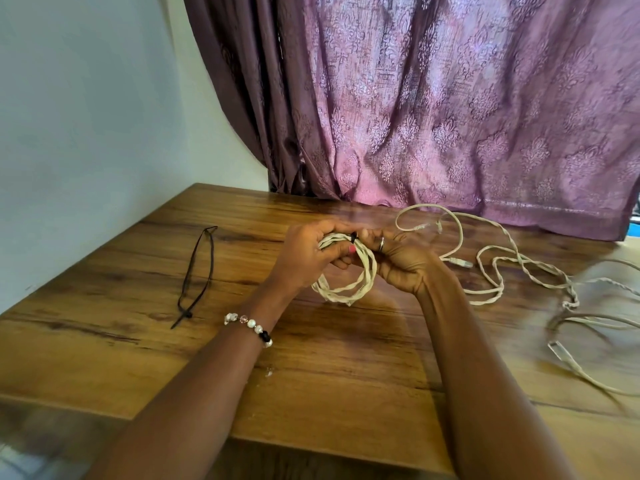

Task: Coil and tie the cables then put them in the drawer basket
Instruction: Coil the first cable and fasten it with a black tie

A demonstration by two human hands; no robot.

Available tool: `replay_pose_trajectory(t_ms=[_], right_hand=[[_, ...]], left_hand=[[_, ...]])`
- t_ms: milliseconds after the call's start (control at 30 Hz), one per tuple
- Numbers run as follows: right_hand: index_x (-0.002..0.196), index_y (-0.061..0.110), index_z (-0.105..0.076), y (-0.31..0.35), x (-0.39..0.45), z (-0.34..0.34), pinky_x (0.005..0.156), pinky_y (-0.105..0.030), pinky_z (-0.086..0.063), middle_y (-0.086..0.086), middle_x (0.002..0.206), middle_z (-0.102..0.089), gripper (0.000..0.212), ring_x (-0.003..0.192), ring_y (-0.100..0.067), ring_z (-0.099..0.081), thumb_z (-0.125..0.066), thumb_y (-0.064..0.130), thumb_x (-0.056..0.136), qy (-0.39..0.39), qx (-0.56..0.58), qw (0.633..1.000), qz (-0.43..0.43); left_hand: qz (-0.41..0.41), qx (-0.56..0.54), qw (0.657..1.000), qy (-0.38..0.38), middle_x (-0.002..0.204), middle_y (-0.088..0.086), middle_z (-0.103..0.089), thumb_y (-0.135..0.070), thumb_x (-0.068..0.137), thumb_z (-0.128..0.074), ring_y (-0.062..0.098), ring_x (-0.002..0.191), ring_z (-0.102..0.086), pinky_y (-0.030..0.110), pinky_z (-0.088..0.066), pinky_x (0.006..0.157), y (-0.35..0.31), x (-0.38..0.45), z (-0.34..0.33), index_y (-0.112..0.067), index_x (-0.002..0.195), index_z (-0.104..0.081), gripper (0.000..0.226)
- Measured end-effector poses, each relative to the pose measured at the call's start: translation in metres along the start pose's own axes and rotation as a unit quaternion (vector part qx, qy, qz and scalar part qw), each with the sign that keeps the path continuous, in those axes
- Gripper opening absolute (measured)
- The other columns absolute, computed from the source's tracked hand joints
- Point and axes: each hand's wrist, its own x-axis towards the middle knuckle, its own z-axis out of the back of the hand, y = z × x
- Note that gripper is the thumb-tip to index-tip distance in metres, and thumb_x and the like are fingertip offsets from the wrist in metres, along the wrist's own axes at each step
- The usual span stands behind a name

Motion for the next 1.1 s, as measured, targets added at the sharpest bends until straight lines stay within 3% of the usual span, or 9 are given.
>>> replay_pose_trajectory(t_ms=[100,167,267,367,567,733,833,967,1100], right_hand=[[0.097,-0.011,-0.065,0.001,0.001,-0.001,0.07,-0.041,-0.06,-0.023,0.087,-0.069,0.037,0.073,-0.028,-0.069,-0.068,0.014,0.071,-0.024,-0.005,0.999,0.021],[0.084,-0.002,-0.071,0.004,-0.002,-0.003,0.073,-0.041,-0.06,-0.016,0.079,-0.072,0.021,0.07,-0.025,-0.07,-0.07,0.012,0.068,-0.034,-0.068,0.996,0.039],[0.088,0.001,-0.07,0.006,-0.006,-0.007,0.071,-0.035,-0.058,-0.009,0.078,-0.072,0.027,0.07,-0.02,-0.069,-0.075,0.004,0.062,-0.025,-0.165,0.985,0.048],[0.083,0.004,-0.072,0.001,-0.004,-0.01,0.076,-0.04,-0.056,-0.01,0.074,-0.072,0.021,0.069,-0.023,-0.066,-0.075,-0.009,0.066,-0.047,-0.202,0.974,0.089],[0.093,0.003,-0.072,-0.006,0.001,-0.012,0.071,-0.025,-0.058,-0.002,0.079,-0.075,0.03,0.073,-0.012,-0.068,-0.071,-0.015,0.069,-0.037,-0.237,0.953,0.186],[0.102,-0.002,-0.071,-0.006,0.003,-0.01,0.073,-0.014,-0.05,-0.012,0.098,-0.073,0.032,0.077,0.003,-0.064,-0.075,-0.009,0.07,-0.058,-0.383,0.88,0.273],[0.099,0.003,-0.074,-0.01,0.007,-0.01,0.07,-0.011,-0.048,-0.008,0.093,-0.074,0.029,0.072,0.011,-0.062,-0.078,-0.003,0.071,-0.074,-0.445,0.832,0.323],[0.099,0.014,-0.075,-0.013,0.009,-0.012,0.068,-0.02,-0.052,0.006,0.083,-0.072,0.03,0.071,-0.003,-0.066,-0.076,0.001,0.072,-0.099,-0.453,0.81,0.359],[0.1,0.019,-0.074,-0.013,0.011,-0.008,0.068,-0.032,-0.057,0.004,0.082,-0.074,0.033,0.07,-0.012,-0.069,-0.075,0.004,0.07,-0.117,-0.417,0.817,0.38]], left_hand=[[0.024,-0.032,0.999,-0.019,0.089,0.019,-0.072,0.001,0.082,-0.069,0.014,0.063,-0.069,0.02,-0.056,0.06,0.004,0.002,0.003,-0.008,0.106,-0.067,0.026],[0.034,-0.024,0.999,-0.032,0.083,0.016,-0.072,0.001,0.083,-0.068,0.01,0.059,-0.068,0.018,-0.054,0.058,0.008,0.002,0.004,-0.003,0.103,-0.065,0.021],[0.05,-0.019,0.998,-0.046,0.075,0.012,-0.071,-0.003,0.084,-0.068,0.015,0.058,-0.069,0.024,-0.056,0.058,0.015,0.003,0.005,-0.003,0.102,-0.063,0.018],[0.059,-0.029,0.997,-0.049,0.075,0.014,-0.072,-0.003,0.085,-0.068,0.024,0.062,-0.071,0.034,-0.058,0.063,0.02,0.005,0.006,-0.002,0.104,-0.062,0.02],[0.071,-0.087,0.993,-0.043,0.075,0.021,-0.07,0.005,0.085,-0.063,0.02,0.057,-0.068,0.025,-0.058,0.058,0.017,0.005,0.009,0.002,0.105,-0.062,0.02],[0.093,-0.14,0.985,-0.04,0.074,0.019,-0.069,0.008,0.086,-0.061,0.017,0.054,-0.068,0.022,-0.056,0.053,0.016,0.006,0.008,-0.002,0.103,-0.062,0.019],[0.102,-0.157,0.981,-0.044,0.07,0.012,-0.071,0.008,0.086,-0.06,0.016,0.054,-0.068,0.021,-0.056,0.053,0.017,0.006,0.008,-0.006,0.099,-0.064,0.02],[0.112,-0.178,0.975,-0.065,0.071,0.012,-0.071,0.005,0.086,-0.062,0.016,0.056,-0.068,0.021,-0.056,0.054,0.013,0.007,0.009,0.0,0.102,-0.064,0.017],[0.114,-0.207,0.969,-0.071,0.076,0.011,-0.073,-0.003,0.092,-0.057,0.022,0.063,-0.07,0.029,-0.06,0.057,0.009,0.007,0.008,-0.008,0.099,-0.067,0.013]])
